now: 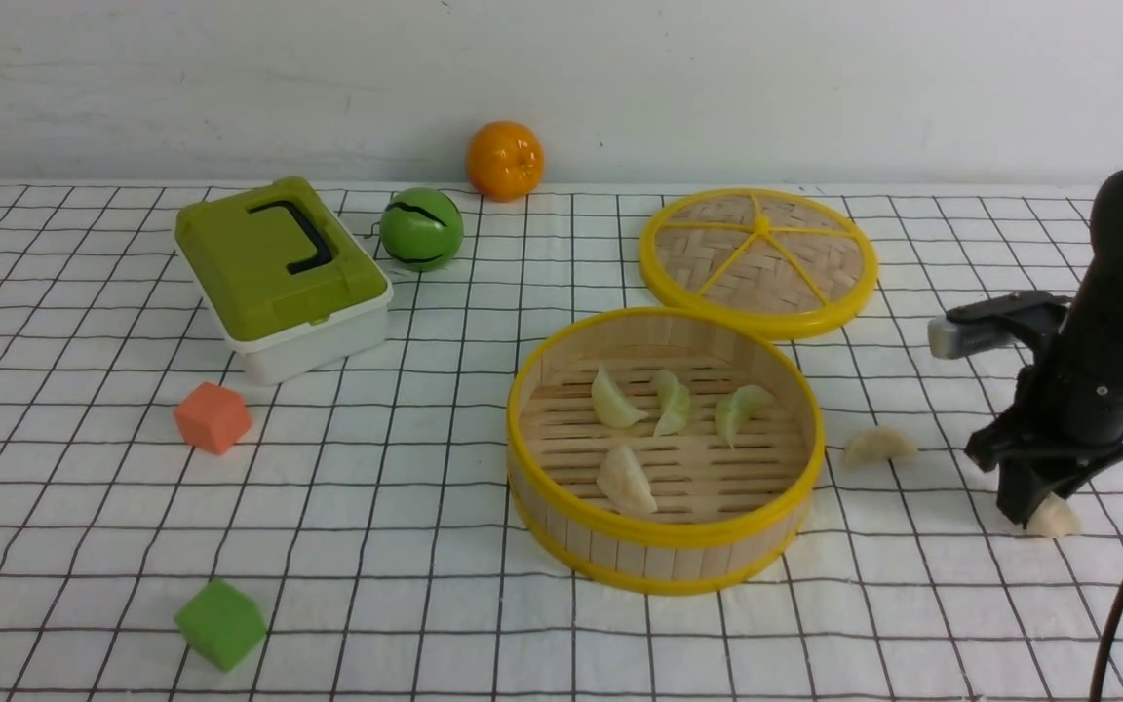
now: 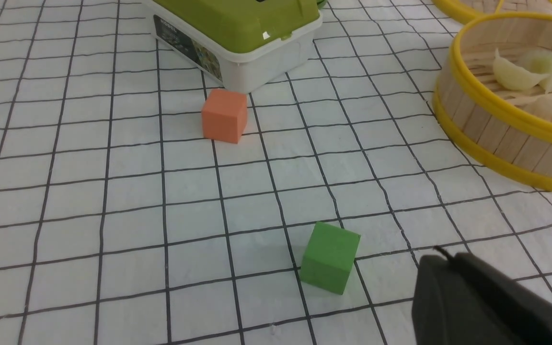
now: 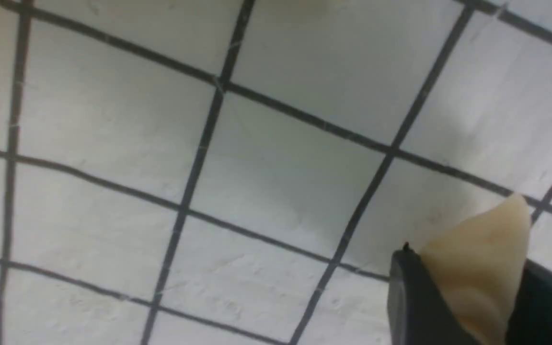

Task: Put the dumplings into the steamer on the table with the white tablecloth.
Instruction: 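Reach for and grasp a dumpling lying on the table beside the steamer, then place the dumpling in the bamboo steamer basket with the right gripper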

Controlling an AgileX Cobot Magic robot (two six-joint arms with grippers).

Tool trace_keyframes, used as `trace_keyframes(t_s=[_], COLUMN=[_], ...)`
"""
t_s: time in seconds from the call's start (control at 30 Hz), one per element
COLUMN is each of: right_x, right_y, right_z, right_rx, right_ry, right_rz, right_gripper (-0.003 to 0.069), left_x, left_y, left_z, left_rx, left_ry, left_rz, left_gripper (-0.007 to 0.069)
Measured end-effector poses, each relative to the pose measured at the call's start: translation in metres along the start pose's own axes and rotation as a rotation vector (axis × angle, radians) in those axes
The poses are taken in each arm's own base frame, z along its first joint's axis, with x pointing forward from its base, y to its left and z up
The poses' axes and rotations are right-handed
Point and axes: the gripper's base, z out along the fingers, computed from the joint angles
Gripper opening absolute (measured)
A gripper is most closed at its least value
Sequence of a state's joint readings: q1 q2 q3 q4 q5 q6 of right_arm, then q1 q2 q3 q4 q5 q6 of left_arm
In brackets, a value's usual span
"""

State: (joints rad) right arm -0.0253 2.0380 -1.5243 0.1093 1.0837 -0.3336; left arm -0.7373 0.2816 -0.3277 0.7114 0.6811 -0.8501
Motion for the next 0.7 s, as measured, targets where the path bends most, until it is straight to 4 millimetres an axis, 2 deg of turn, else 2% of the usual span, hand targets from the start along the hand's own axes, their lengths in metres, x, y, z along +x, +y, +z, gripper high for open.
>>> trace_keyframes(t_s=[0.13,0.2,0.23,0.27,0.33,0.43,0.47,0.53,0.57,0.7], right_x=[0.000,-0.002,-0.002,-0.004,-0.007,-0.015,-0.019,-0.021,-0.026,-0.032], right_y=[0.019,0.038,0.041,0.057,0.083,0.127,0.145,0.162,0.179,0.195], right_z=[-0.039,-0.066,-0.070,-0.084,-0.094,-0.092,-0.085,-0.078,-0.065,-0.038], right_rx=[-0.133,-0.265,-0.288,-0.362,-0.444,-0.506,-0.505,-0.503,-0.489,-0.462], right_ry=[-0.125,-0.220,-0.237,-0.289,-0.334,-0.374,-0.383,-0.388,-0.399,-0.382], right_rz=[0.073,0.108,0.112,0.094,0.040,-0.046,-0.086,-0.125,-0.156,-0.180], right_gripper=[0.0195,0.0195,0.0195,0.0195,0.0195,0.0195,0.0195,0.0195,0.0195,0.0195], left_x=[0.000,0.000,0.000,0.000,0.000,0.000,0.000,0.000,0.000,0.000], left_y=[0.000,0.000,0.000,0.000,0.000,0.000,0.000,0.000,0.000,0.000], left_z=[0.000,0.000,0.000,0.000,0.000,0.000,0.000,0.000,0.000,0.000], left_rx=[-0.001,0.000,0.000,0.000,0.000,0.000,0.000,0.000,0.000,0.000], left_ry=[0.001,0.000,0.000,0.000,0.000,0.000,0.000,0.000,0.000,0.000], left_rz=[0.000,0.000,0.000,0.000,0.000,0.000,0.000,0.000,0.000,0.000], left_gripper=[-0.0011,-0.0011,-0.0011,-0.0011,-0.0011,-0.0011,-0.0010,-0.0009,-0.0008,-0.0005])
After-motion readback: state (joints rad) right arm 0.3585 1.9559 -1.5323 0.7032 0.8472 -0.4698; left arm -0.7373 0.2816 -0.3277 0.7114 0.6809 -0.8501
